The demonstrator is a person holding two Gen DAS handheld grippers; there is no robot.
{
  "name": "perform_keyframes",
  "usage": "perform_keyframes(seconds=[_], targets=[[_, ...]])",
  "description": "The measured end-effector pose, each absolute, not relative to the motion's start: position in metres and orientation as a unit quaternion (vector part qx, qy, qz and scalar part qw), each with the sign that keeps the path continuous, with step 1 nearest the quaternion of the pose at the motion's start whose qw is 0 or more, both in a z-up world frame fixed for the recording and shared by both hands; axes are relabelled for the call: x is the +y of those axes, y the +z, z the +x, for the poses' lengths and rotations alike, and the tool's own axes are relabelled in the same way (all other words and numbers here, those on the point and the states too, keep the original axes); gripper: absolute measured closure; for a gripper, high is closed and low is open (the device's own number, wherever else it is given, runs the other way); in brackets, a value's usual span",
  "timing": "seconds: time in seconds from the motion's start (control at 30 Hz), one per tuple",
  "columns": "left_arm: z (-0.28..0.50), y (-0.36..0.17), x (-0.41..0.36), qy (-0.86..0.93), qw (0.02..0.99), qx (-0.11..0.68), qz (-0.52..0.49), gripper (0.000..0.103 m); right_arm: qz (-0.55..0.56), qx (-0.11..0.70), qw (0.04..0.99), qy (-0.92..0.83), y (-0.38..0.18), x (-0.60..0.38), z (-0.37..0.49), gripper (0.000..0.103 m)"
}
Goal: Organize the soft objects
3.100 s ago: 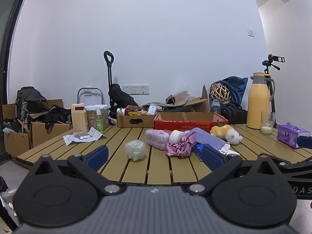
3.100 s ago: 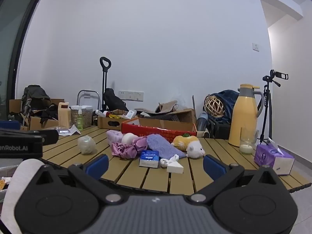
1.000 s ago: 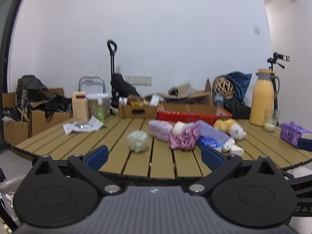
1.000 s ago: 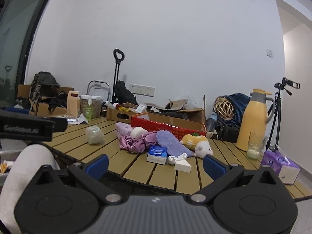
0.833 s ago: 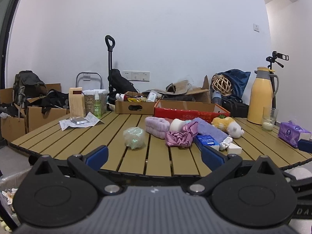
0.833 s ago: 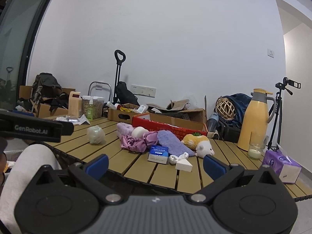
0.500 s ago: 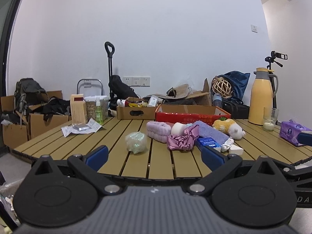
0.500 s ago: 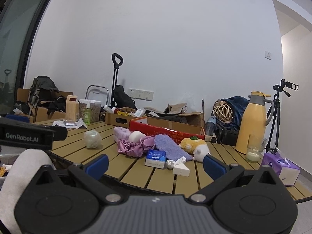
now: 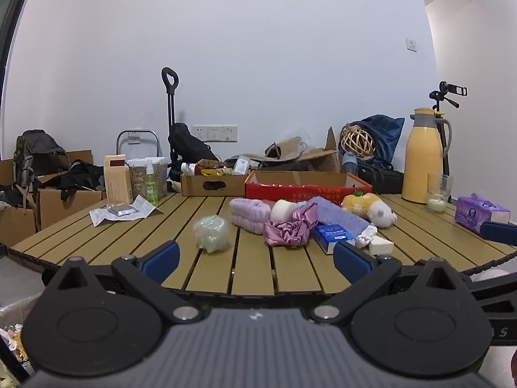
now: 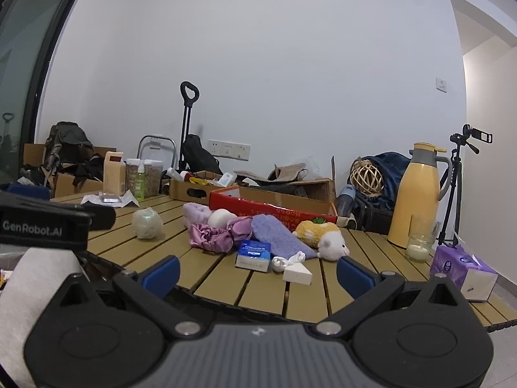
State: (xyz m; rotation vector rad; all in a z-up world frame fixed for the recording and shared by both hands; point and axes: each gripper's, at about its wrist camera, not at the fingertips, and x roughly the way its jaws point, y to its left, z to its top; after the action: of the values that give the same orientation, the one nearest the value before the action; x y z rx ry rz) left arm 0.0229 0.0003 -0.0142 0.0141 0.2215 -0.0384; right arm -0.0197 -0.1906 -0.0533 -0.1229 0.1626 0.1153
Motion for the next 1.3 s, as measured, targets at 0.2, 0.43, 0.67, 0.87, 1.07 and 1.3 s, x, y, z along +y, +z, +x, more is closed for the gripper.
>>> perform_keyframes(seconds=[0.2,0.43,0.67,0.87,1.07,1.3], targets=[[0.021,-0.013,0.001,-0.018,0.994,0.106,-0.002,0.0,-0.068,0.08,0.993,0.056,-0.052,-0.189,-0.02,0.0],[0.021,-0.012,-0.001,-0.033,0.993,0.111,0.001,0.0,-0.04,0.075,0.994,0.065,-0.049,-0.194,-0.023,0.0],[0.015,-0.008,-0.001,-0.011,0.996,0.087,-0.004,0.0,-0.035,0.064,0.994,0.076,-0.047,-0.191,-0.03,0.0],[0.012,-0.007,-0.004,-0.025,0.996,0.082,0.003,0.0,-0.029,0.065,0.995,0.066,-0.045,-0.194,-0.028,0.0],[0.012,-0.007,-0.005,-0.027,0.996,0.082,0.004,0.0,-0.026,0.079,0.993,0.087,-0.047,-0.194,-0.024,0.0],[0.022,-0.012,-0.002,-0.027,0.995,0.101,0.003,0.0,-0.013,0.109,0.988,0.112,-0.051,-0.196,-0.011,0.0]])
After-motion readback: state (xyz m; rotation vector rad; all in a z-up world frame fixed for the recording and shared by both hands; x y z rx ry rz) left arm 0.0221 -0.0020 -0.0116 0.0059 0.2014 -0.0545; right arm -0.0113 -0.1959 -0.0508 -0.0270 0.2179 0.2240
